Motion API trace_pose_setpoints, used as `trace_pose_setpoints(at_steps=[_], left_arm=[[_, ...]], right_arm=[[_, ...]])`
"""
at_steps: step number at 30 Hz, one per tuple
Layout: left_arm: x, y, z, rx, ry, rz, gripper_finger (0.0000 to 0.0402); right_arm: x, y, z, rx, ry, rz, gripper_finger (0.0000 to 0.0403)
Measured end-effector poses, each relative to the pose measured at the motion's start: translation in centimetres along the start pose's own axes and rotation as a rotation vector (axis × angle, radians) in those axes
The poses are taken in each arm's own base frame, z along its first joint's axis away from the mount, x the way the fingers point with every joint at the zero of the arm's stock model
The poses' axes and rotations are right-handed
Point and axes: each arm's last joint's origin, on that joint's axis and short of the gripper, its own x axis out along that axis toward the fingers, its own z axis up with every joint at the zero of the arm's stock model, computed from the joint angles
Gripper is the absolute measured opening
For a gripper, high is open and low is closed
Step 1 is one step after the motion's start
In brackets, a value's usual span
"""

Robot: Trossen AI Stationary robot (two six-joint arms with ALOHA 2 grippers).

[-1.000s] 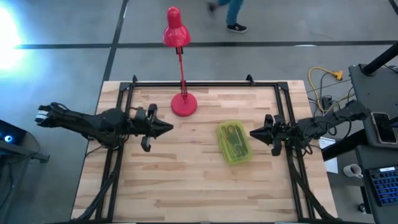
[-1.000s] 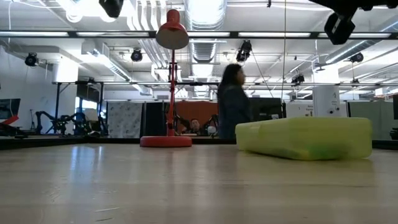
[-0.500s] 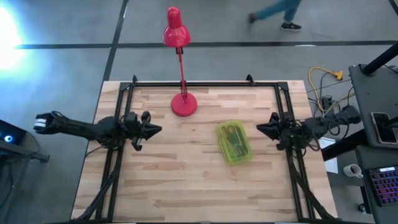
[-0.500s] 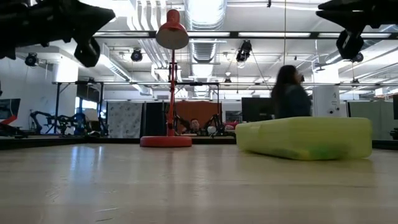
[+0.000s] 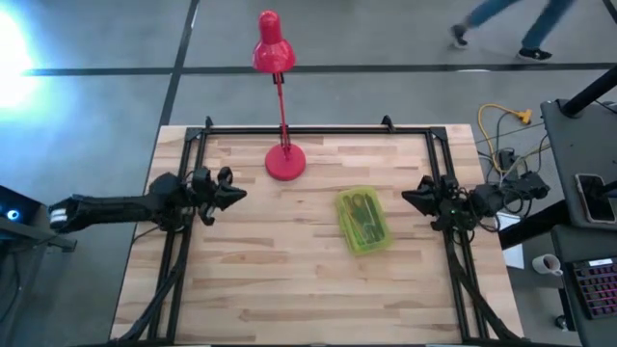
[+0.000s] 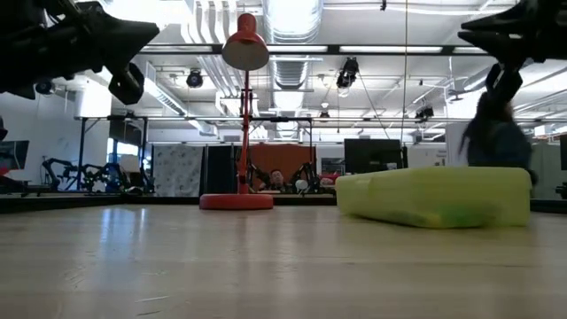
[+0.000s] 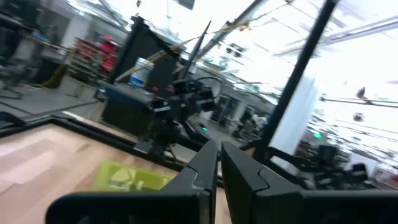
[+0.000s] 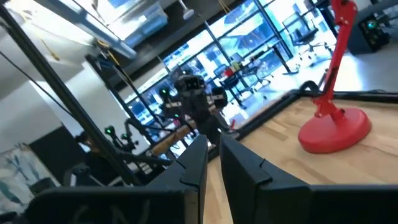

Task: Pick & place school supplies into a supply box
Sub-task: Return to Home Position

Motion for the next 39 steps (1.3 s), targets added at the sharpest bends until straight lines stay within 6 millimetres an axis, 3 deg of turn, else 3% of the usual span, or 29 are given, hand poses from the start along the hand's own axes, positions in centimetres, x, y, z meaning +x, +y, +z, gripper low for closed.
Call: trace_pose_setpoints(at_steps=[7, 10, 17, 24, 30, 39], left_arm=[[-0.6, 2.1, -0.6, -0.015, 0.041, 0.095, 0.0006], [-0.7, 2.9, -1.1, -0.050, 0.099, 0.172, 0.0006], [-0.9, 3.5, -2.2, -0.212, 0.179, 0.241, 0.0006], [-0.8, 3.8, -2.6, -0.227, 0.211, 0.266, 0.0006], [-1.4, 3.3, -2.2, -0.218, 0.186, 0.255, 0.0006], [-3.0, 1.5, -0.3, -0.144, 0.014, 0.147, 0.0006]], right_arm=[[0.2, -1.5, -2.4, -0.035, 0.027, -0.039, 0.0038], [0.1, -2.2, -3.1, -0.064, 0.053, -0.155, 0.0038], [0.2, -2.4, -3.1, -0.070, 0.027, -0.223, 0.0038], [0.2, -2.4, -3.1, -0.071, 0.029, -0.223, 0.0038], [0.2, -2.6, -2.6, -0.054, -0.021, -0.237, 0.0038], [0.6, -4.7, -1.0, -0.087, -0.208, -0.465, 0.0038]])
